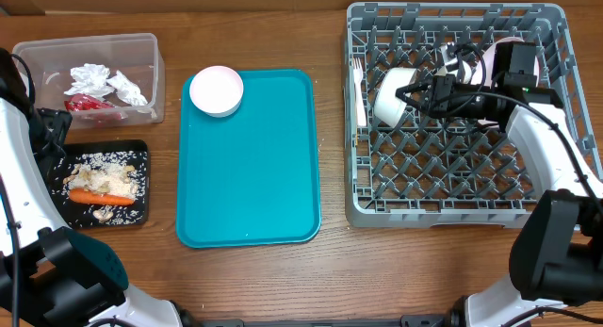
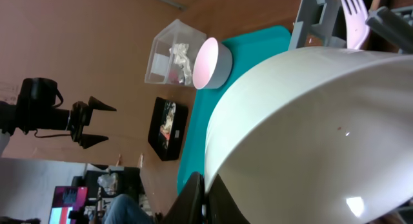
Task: Sort waste into correct bins and load items into the dishwasher rack
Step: 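Set the white bowl upside down in the rack center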
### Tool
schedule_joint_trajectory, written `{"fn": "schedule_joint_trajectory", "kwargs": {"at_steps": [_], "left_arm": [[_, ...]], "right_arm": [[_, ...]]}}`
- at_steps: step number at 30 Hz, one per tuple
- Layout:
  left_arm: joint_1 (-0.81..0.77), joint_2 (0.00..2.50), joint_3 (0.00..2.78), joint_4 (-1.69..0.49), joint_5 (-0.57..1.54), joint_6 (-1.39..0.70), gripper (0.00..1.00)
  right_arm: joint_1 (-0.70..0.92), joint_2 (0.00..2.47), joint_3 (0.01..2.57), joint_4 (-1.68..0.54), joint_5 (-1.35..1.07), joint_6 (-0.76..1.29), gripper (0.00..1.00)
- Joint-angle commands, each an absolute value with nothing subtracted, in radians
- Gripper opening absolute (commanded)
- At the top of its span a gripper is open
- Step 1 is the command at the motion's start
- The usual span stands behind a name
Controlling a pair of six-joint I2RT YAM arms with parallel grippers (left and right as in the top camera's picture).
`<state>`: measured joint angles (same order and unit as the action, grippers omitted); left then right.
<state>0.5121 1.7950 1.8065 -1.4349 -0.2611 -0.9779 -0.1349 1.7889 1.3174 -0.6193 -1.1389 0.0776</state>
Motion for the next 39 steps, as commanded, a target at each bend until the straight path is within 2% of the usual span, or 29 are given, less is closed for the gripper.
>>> {"fn": "schedule_joint_trajectory", "kwargs": {"at_steps": [1, 9, 19, 27, 32, 34, 36, 39], "left_arm": [[0.508, 1.778, 1.802, -1.435, -0.261, -0.999, 1.0], [0.508, 1.778, 1.802, -1.435, -0.261, -0.999, 1.0], [0.508, 1.778, 1.802, -1.435, -0.261, -0.999, 1.0], [0.508, 1.778, 1.802, -1.435, -0.261, -0.999, 1.0], [0.508, 1.778, 1.802, -1.434, -0.261, -0.999, 1.0], [0.508, 1.778, 1.802, -1.434, -0.261, -0.999, 1.0], [0.508, 1.778, 1.802, -1.434, -0.261, -0.999, 1.0], [0.508, 1.778, 1.802, -1.435, -0.261, -0.999, 1.0]], "right_arm": [[-0.134, 1.792, 1.296, -0.598, -1.125, 0.078, 0.04], [-0.139, 1.792, 1.296, -0.577, -1.133, 0.079, 0.04], [-0.142, 1.791, 1.31, -0.708, -0.904, 0.078, 0.04], [-0.169, 1.747, 1.473, -0.939, -0.672, 0.079, 0.08], [-0.17, 1.727, 1.61, -1.146, -0.498, 0.082, 0.18], [-0.17, 1.724, 1.65, -1.216, -0.455, 0.083, 0.35], [-0.17, 1.724, 1.691, -1.29, -0.426, 0.086, 0.59], [-0.17, 1.724, 1.719, -1.351, -0.409, 0.086, 0.55]]}}
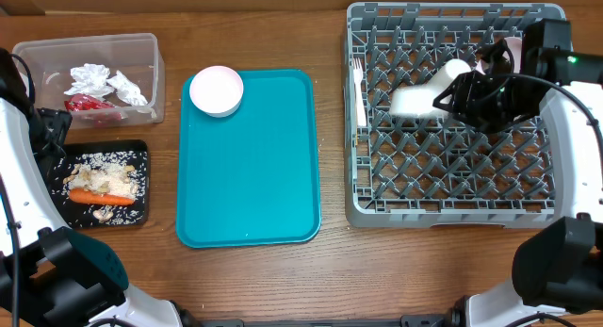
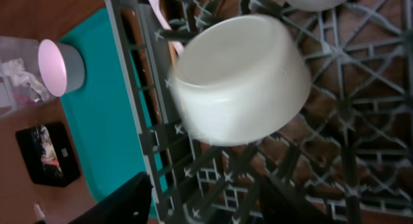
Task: Sort waste into correct bins and load items into the dishwasher rack
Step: 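Set the white bowl upside down in the rack center, then open the right gripper and lift it off the white bowl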
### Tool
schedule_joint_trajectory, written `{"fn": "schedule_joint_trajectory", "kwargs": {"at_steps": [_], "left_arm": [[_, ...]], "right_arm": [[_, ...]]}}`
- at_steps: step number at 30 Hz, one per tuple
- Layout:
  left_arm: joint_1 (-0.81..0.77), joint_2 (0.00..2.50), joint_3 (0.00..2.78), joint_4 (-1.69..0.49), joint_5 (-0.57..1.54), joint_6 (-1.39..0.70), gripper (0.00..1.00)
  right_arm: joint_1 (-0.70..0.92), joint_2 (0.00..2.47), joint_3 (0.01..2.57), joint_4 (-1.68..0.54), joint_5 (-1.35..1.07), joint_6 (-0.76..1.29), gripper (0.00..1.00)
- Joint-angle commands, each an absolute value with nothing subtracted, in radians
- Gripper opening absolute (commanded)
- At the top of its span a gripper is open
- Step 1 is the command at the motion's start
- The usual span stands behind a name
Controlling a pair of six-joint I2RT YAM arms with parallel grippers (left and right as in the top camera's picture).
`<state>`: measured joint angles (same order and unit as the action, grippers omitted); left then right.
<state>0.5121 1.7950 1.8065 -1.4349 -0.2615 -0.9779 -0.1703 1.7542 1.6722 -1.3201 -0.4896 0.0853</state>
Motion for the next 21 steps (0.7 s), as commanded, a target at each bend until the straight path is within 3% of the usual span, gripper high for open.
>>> {"fn": "schedule_joint_trajectory", "kwargs": {"at_steps": [1, 10, 14, 17, 21], "left_arm": [[0.508, 1.778, 1.802, -1.435, -0.261, -0.999, 1.0], [0.508, 1.778, 1.802, -1.435, -0.261, -0.999, 1.0], [0.508, 1.778, 1.802, -1.435, -0.261, -0.999, 1.0], [0.508, 1.778, 1.802, -1.435, -0.261, -0.999, 1.0], [0.508, 1.778, 1.802, -1.435, -0.261, -0.999, 1.0]], "right_arm": [[-0.17, 1.724, 1.724, -1.364, -0.408, 0.086, 0.54], [-0.148, 1.72, 1.787, -1.463, -0.449, 0.109, 0.58], [-0.056, 1.711, 1.836, -1.456, -0.457, 0.108, 0.75], [0.051, 1.711, 1.86, -1.412, -0.457, 0.107, 1.0], [0.229, 1.711, 1.861, -1.225, -0.458, 0.101, 1.0]]}}
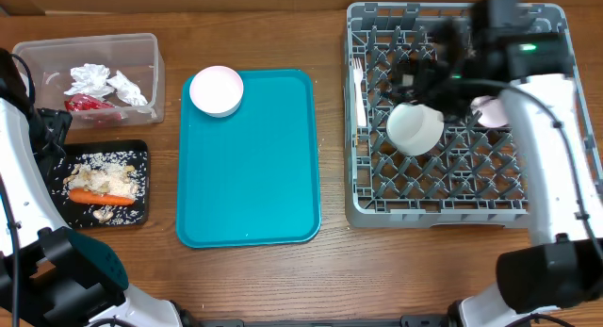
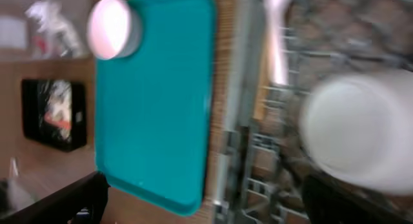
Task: Sort waste into correct bins and load items into the dishwasher rack
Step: 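Open the right gripper and lift it off the white bowl, then move the right gripper left to the pink bowl on the tray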
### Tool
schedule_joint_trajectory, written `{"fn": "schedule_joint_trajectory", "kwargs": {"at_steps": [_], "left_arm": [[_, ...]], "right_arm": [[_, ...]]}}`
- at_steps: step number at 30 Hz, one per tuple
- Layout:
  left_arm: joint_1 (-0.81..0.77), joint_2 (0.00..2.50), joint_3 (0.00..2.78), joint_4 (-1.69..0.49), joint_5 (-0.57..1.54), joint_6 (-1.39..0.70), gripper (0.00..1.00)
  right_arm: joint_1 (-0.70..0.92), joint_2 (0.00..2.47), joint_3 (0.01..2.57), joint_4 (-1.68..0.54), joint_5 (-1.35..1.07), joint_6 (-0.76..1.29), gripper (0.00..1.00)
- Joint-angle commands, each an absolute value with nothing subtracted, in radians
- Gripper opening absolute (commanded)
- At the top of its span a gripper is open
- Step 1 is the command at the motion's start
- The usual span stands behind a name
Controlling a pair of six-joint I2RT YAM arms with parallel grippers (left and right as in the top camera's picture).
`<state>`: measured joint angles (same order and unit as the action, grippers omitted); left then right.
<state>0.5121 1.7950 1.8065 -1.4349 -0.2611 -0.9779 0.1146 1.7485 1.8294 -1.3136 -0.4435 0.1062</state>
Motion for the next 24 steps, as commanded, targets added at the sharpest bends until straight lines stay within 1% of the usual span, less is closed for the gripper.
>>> {"fn": "schedule_joint_trajectory", "kwargs": {"at_steps": [1, 5, 6, 8, 9, 13, 20, 22, 24], "left_arm": [[0.508, 1.778, 1.802, -1.435, -0.261, -0.999, 1.0], [0.508, 1.778, 1.802, -1.434, -0.261, -0.999, 1.0], [0.508, 1.778, 1.802, -1.435, -0.261, -0.999, 1.0], [0.508, 1.778, 1.802, -1.435, -0.261, -0.999, 1.0], [0.508, 1.778, 1.802, -1.434, -0.261, -0.999, 1.0], [0.508, 1.778, 1.802, -1.435, -0.261, -0.999, 1.0], [0.508, 1.778, 1.802, -1.435, -0.261, -0.999, 1.0], [0.508, 1.778, 1.802, -1.435, -0.261, -0.999, 1.0], [0.508, 1.778, 1.802, -1.435, -0.261, -0.999, 1.0]], "right_arm": [[0.263, 1.711, 1.861, -1.186, -0.457, 0.101, 1.0], [0.359, 1.715, 1.859, -0.982, -0.35, 0.113, 1.0], [0.369, 1.718, 1.859, -0.944, -0.338, 0.132, 0.98], [0.382, 1.726, 1.859, -0.896, -0.333, 0.161, 0.85], [0.39, 1.733, 1.859, -0.879, -0.333, 0.183, 0.82], [0.423, 1.79, 1.859, -0.817, -0.333, 0.234, 0.83], [0.539, 1.948, 1.86, -0.662, -0.328, 0.207, 0.83], [0.581, 1.977, 1.86, -0.623, -0.283, 0.194, 0.83], [0.627, 1.999, 1.86, -0.582, -0.205, 0.167, 0.88]]}}
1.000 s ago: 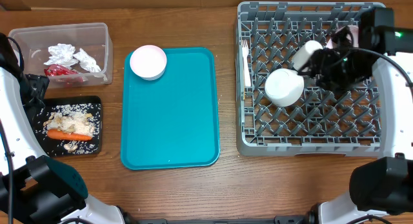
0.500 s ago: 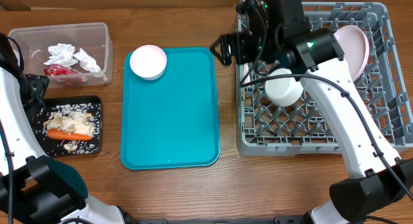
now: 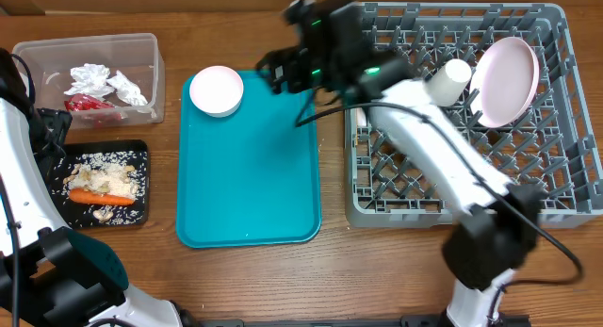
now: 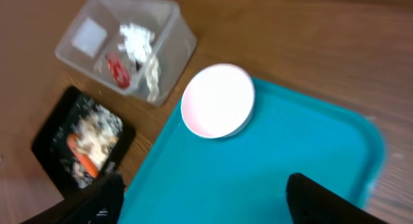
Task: Sort waste into correct bins and load items into the dishwasher rack
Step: 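Move the right gripper left to the pink bowl on the tray, then lower the right gripper and grasp the pink bowl's rim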
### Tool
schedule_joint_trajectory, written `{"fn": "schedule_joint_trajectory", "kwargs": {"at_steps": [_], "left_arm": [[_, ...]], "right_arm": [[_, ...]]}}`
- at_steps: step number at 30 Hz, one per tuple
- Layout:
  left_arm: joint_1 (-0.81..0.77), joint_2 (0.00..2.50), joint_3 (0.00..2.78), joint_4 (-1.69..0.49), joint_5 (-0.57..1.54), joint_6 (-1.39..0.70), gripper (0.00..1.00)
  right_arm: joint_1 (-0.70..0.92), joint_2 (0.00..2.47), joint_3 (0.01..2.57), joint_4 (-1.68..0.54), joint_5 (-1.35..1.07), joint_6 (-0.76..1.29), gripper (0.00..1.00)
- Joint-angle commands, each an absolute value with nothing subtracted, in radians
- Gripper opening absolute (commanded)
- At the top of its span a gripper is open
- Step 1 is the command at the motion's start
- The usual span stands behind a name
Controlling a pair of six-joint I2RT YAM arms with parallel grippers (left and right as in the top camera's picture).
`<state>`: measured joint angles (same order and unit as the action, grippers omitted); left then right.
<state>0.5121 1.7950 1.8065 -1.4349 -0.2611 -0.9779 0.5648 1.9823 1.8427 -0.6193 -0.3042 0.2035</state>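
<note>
A small white bowl (image 3: 216,89) (image 4: 218,100) sits on the far left corner of the teal tray (image 3: 247,176) (image 4: 258,179). My right gripper (image 3: 280,73) (image 4: 213,208) hangs open and empty over the tray's far right part, to the right of the bowl. The grey dish rack (image 3: 452,190) holds a pink plate (image 3: 506,68) on edge and a tilted white cup (image 3: 450,77). My right arm covers the rack's left middle. My left gripper (image 3: 52,129) rests by the black food tray (image 3: 139,153) (image 4: 80,146); its jaws are not readable.
A clear bin (image 3: 89,49) (image 4: 122,46) with crumpled paper and a red scrap stands at the far left. The black tray in front of it holds rice and a carrot piece (image 3: 89,195). Bare wood lies between the teal tray and the rack.
My right gripper was over the rack's left part, above a white bowl resting there. It is now out of the rack, open over the teal tray's far right corner. The left arm has not moved.
My right gripper first held a white bowl over the rack's left side. Then the bowl lay in the rack with the gripper open and drawn back. Then the arm stood above the bowl in the rack, and now it is over the teal tray.
</note>
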Motion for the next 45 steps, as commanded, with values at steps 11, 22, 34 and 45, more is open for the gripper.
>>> {"fn": "schedule_joint_trajectory", "kwargs": {"at_steps": [11, 22, 34, 45], "left_arm": [[0.508, 1.778, 1.802, -1.435, -0.261, -0.999, 1.0], [0.508, 1.778, 1.802, -1.435, -0.261, -0.999, 1.0], [0.508, 1.778, 1.802, -1.435, -0.261, -0.999, 1.0], [0.508, 1.778, 1.802, -1.435, -0.261, -0.999, 1.0]], "right_arm": [[0.702, 2.128, 1.859, -0.332, -0.064, 0.276, 0.91], [0.695, 2.287, 1.86, -0.229, -0.052, 0.398, 0.86], [0.695, 2.339, 1.859, -0.229, 0.011, 0.424, 0.82], [0.695, 2.35, 1.859, -0.309, 0.01, 0.424, 0.82]]}}
